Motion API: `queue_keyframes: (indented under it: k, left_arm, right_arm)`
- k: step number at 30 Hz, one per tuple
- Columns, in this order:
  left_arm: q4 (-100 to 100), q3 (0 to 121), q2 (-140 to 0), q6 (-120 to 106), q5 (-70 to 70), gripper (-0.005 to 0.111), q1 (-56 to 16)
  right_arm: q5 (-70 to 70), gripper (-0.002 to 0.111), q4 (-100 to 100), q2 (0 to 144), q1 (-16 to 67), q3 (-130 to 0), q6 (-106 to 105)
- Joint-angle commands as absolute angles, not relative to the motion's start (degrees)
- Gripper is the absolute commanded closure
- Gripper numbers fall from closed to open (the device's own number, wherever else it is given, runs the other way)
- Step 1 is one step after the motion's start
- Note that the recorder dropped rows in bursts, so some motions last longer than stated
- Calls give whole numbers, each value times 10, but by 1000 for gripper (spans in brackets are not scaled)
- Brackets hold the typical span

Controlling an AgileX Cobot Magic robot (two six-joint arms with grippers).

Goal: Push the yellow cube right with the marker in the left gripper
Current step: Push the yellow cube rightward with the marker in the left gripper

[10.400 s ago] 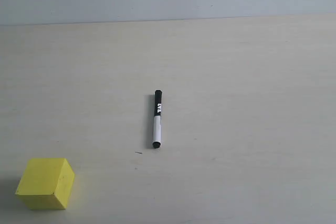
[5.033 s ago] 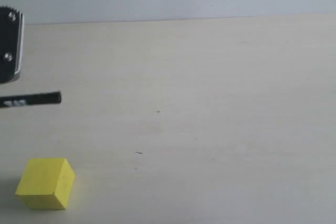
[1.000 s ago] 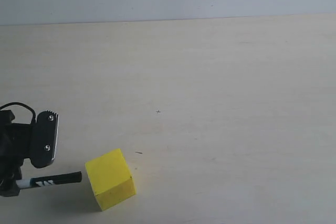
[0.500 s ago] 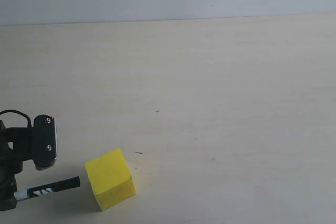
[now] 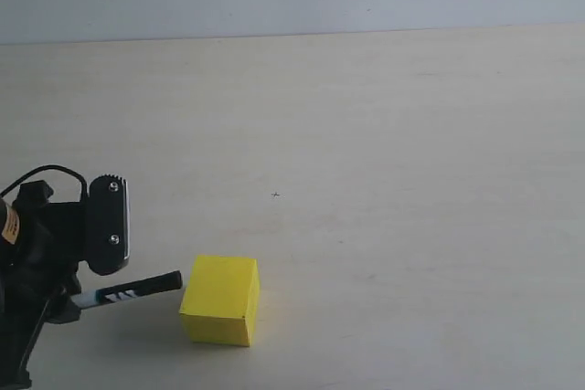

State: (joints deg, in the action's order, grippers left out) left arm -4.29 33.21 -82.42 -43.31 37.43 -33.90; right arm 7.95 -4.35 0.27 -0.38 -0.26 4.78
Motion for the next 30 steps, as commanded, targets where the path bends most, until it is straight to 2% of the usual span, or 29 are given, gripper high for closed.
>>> queue_keyframes:
  k: [1, 7, 12, 17, 25, 30]
  left_arm:
    - [-128, 335, -820, -435, 408, 107, -325]
    - [-149, 353, -828, -471, 427, 107, -313]
    - [-94, 409, -859, -541, 514, 107, -313]
    - [-80, 418, -876, -577, 510, 107, -311]
    - [-27, 424, -886, -626, 492, 107, -272]
    - [-26, 409, -900, -622, 475, 107, -209]
  right_arm:
    - [77, 108, -44, 0, -3, 0, 48]
    - [77, 108, -44, 0, -3, 0, 48]
    - [77, 108, -44, 0, -3, 0, 48]
    - [77, 108, -44, 0, -3, 0, 48]
    - [77, 108, -44, 0, -3, 0, 48]
    - [77, 108, -44, 0, -3, 0, 48]
